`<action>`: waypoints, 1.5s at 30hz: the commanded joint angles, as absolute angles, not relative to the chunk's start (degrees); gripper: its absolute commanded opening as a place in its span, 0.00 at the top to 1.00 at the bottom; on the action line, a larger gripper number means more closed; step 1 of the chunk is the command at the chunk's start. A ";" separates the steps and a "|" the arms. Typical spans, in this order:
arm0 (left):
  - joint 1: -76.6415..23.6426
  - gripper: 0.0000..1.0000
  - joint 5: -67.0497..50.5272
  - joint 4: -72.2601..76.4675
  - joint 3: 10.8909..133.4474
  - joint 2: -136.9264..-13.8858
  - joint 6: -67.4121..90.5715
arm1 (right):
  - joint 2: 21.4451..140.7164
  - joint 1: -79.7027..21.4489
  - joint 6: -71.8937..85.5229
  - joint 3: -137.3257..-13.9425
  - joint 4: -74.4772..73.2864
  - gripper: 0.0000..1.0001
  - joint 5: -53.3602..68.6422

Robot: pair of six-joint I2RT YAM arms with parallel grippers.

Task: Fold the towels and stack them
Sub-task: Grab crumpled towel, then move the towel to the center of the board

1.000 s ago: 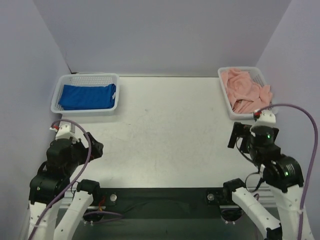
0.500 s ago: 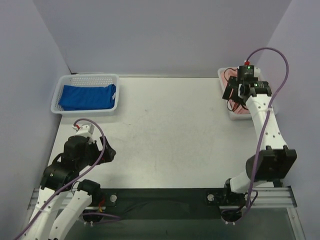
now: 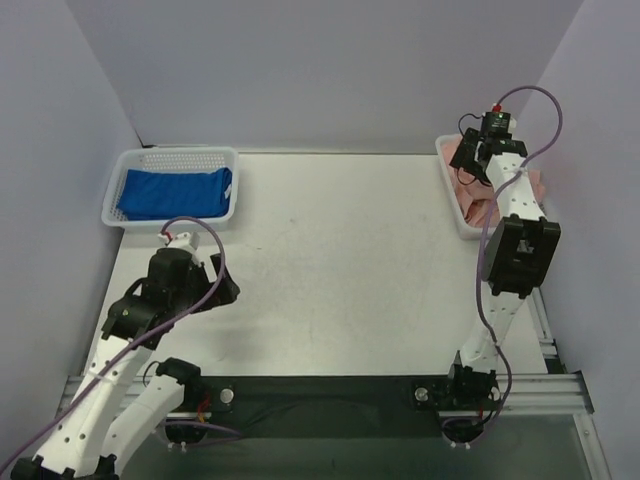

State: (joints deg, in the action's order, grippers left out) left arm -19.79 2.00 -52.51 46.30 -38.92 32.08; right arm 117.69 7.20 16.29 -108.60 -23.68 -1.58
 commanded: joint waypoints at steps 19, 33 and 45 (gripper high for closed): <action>-19.95 0.03 3.16 -45.35 49.57 -51.06 36.12 | 132.72 8.70 17.84 -117.77 -10.81 0.66 6.42; -19.95 0.03 2.29 -44.91 50.36 -47.47 34.90 | 107.24 1.87 2.41 -114.69 -10.72 1.00 -7.62; -19.78 0.03 0.00 -46.05 51.50 -36.49 33.13 | 92.73 -20.37 -23.72 -125.77 -3.17 1.00 -13.46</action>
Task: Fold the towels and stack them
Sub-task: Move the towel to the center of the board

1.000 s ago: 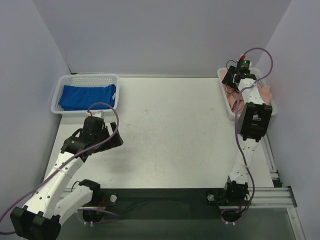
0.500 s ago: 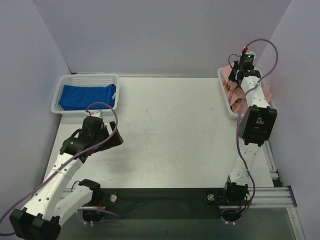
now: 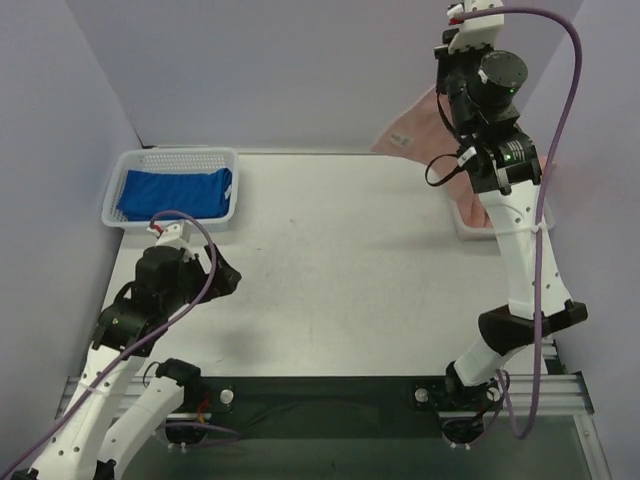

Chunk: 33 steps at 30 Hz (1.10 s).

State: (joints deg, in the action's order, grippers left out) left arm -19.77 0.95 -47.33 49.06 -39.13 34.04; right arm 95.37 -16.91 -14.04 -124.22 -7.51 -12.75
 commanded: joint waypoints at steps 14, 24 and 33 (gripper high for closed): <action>-19.86 0.02 -3.34 -55.01 53.43 -24.18 33.40 | 97.11 -49.82 -42.97 -133.32 18.26 1.00 -15.47; -19.95 0.03 -2.90 -62.83 55.63 -18.99 33.31 | 94.85 -63.88 -39.04 -107.70 19.34 1.00 -25.46; -20.13 0.02 6.48 -67.32 58.27 -14.94 33.49 | 93.25 -70.66 4.77 -81.23 -2.00 1.00 -17.42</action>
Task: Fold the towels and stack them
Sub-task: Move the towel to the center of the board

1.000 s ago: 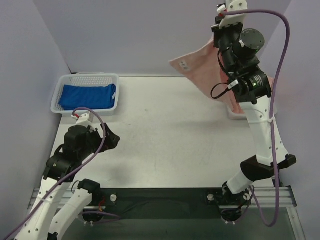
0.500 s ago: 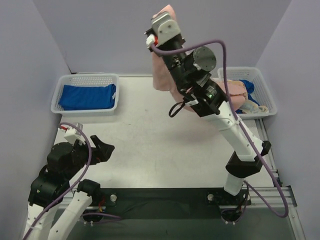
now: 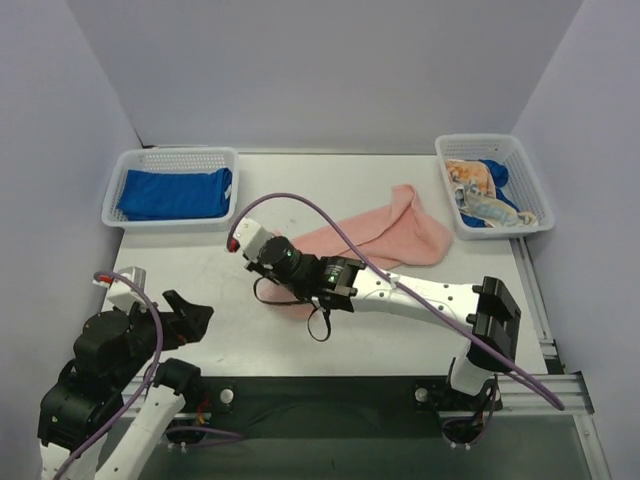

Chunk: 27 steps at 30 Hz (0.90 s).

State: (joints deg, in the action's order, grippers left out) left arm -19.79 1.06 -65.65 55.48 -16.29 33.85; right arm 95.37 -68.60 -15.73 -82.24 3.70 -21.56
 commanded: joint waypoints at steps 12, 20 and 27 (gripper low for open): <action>-21.71 0.02 14.07 -62.86 56.97 -21.26 33.13 | 96.51 -73.75 17.05 -79.90 -13.97 0.47 -5.98; -21.80 0.03 5.81 -56.34 50.72 -31.88 36.47 | 86.15 -62.51 19.42 -72.35 -13.19 0.17 -0.35; -21.80 0.03 1.15 -49.24 47.81 -38.40 37.44 | 76.21 -51.00 22.94 -59.71 -5.99 0.17 6.68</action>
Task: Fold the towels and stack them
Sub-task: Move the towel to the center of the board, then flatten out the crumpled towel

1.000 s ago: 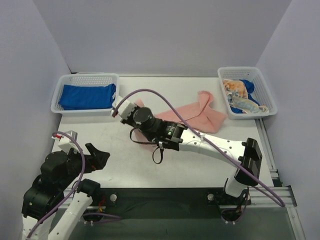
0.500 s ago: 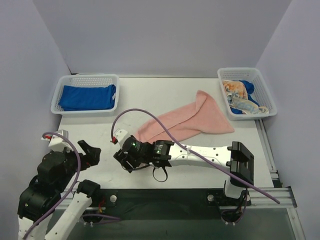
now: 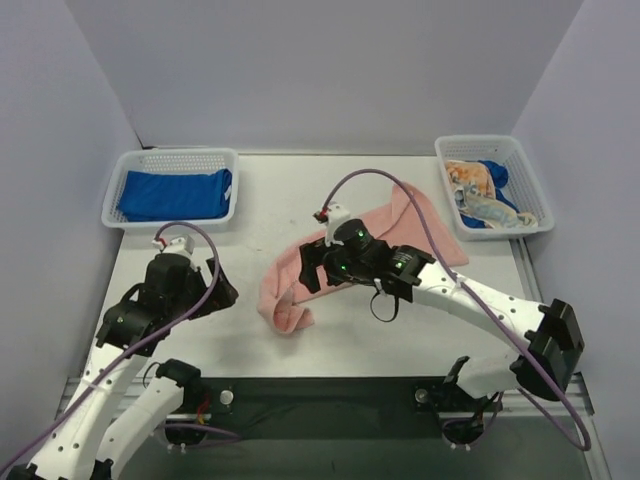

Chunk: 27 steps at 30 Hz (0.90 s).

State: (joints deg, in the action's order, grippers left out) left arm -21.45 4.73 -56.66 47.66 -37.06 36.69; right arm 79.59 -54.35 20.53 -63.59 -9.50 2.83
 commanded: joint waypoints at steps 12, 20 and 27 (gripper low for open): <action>-22.85 0.02 -4.66 -34.12 59.40 -65.36 26.82 | 74.97 -30.07 26.89 -51.77 -12.30 0.41 -6.59; -28.03 0.10 -2.55 -31.02 75.91 -93.91 21.98 | 84.10 -24.96 27.42 -55.63 -12.30 0.47 -5.19; -31.02 0.25 -1.05 -30.50 78.06 -105.38 23.99 | 91.49 -24.52 27.51 -58.27 -12.22 0.50 -3.44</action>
